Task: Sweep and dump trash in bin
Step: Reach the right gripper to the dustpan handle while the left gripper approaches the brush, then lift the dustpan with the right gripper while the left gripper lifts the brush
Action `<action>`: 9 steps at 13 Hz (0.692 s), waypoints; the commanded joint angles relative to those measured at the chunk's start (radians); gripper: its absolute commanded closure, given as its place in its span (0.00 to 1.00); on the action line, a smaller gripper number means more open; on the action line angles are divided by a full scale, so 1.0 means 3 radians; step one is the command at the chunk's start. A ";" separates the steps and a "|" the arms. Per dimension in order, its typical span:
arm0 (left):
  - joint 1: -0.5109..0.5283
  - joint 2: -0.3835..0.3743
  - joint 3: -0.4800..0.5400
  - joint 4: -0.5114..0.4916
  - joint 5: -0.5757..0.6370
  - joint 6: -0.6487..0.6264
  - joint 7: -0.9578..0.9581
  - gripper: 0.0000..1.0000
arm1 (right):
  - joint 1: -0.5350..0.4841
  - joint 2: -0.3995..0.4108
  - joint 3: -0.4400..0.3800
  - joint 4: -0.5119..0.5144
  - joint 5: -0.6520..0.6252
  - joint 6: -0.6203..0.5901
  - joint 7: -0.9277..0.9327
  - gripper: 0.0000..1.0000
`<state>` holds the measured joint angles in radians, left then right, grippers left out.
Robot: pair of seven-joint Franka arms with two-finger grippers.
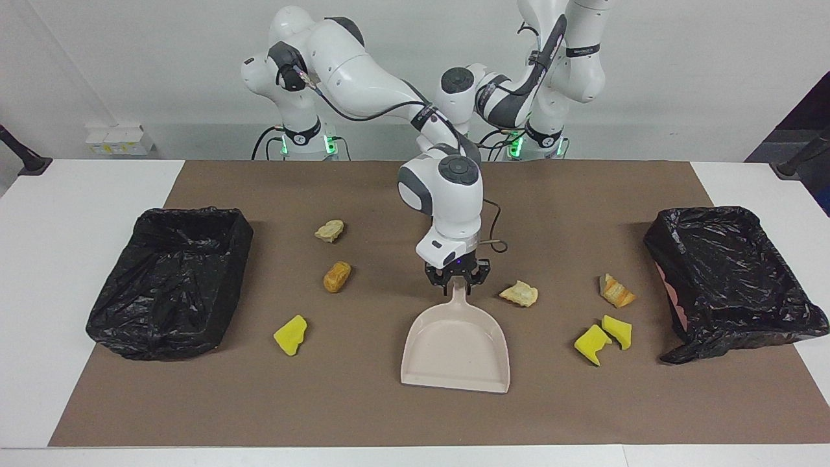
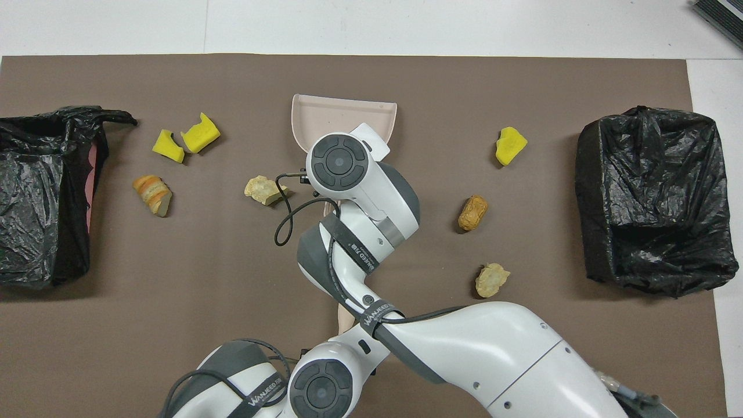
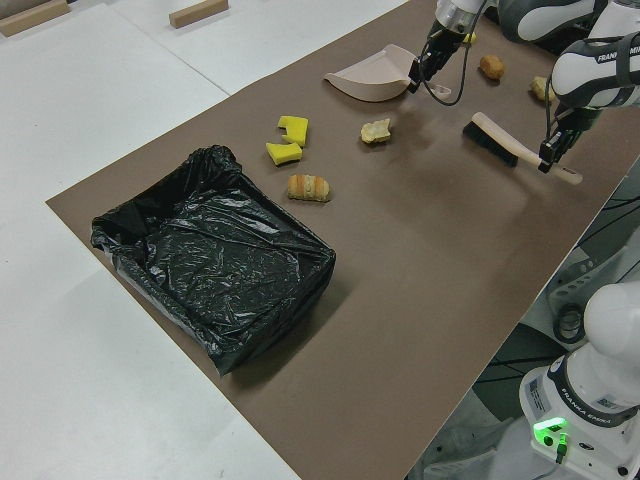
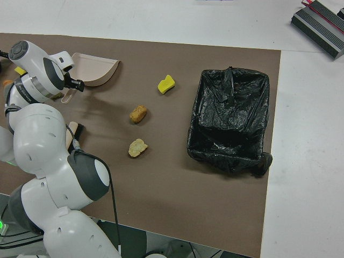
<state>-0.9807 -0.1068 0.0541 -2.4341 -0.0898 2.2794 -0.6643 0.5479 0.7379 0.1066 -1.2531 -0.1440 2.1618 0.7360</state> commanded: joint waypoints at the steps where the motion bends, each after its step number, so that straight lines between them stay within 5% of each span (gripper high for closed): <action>1: 0.0124 -0.0028 -0.0002 -0.0027 -0.0003 -0.0173 0.0026 1.00 | -0.0021 0.0051 -0.0007 0.0096 -0.0083 0.0050 -0.0050 1.00; 5: 0.0135 -0.0023 -0.0002 -0.0027 -0.0002 -0.0179 0.0026 1.00 | -0.0108 -0.0189 -0.0007 0.0030 -0.0072 0.0045 -0.0152 1.00; 9: 0.0283 -0.0079 0.0004 0.0111 0.0038 -0.0566 0.0031 1.00 | -0.0231 -0.0521 -0.0002 -0.0449 -0.0072 0.0055 -0.0891 1.00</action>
<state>-0.9332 -0.1132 0.0581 -2.4165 -0.0887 2.1861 -0.6628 0.5075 0.6595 0.0954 -1.2681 -0.1461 2.1617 0.5771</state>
